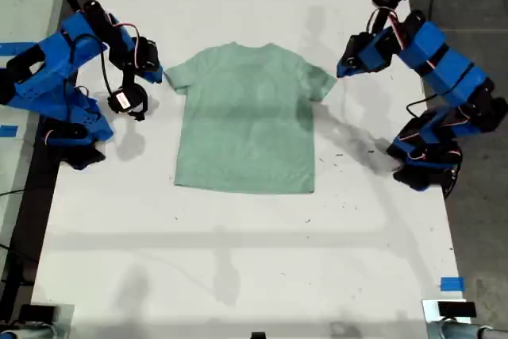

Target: Fold tshirt

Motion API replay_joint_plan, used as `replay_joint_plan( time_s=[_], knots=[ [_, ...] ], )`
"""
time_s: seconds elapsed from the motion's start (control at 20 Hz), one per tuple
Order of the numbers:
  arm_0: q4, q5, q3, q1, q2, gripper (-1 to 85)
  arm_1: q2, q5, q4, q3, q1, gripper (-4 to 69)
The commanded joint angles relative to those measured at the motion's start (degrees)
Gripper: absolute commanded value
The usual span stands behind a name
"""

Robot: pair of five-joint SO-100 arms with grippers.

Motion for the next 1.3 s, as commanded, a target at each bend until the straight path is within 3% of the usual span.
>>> replay_joint_plan(
  time_s=[0.0,0.5,0.7,0.8,1.25],
  knots=[
    [2.99,4.22,-11.43,-4.75,-8.0,0.0,-5.71,-5.19,1.14,-10.02,4.13,-0.7],
    [9.67,10.63,-33.4,-13.18,-28.21,0.0,-17.49,-12.92,3.6,-23.82,12.13,-0.3],
    [9.49,10.55,-34.1,-12.57,-29.44,0.0,-20.74,-17.49,4.66,-21.62,13.36,15.8],
    [9.58,10.55,-34.1,-12.22,-29.36,0.0,-21.18,-18.54,2.2,-18.11,13.71,26.1],
    [10.02,10.63,-34.1,-11.6,-28.92,0.0,-28.74,-24.35,-21.53,2.64,13.36,25.5]
  ],
)
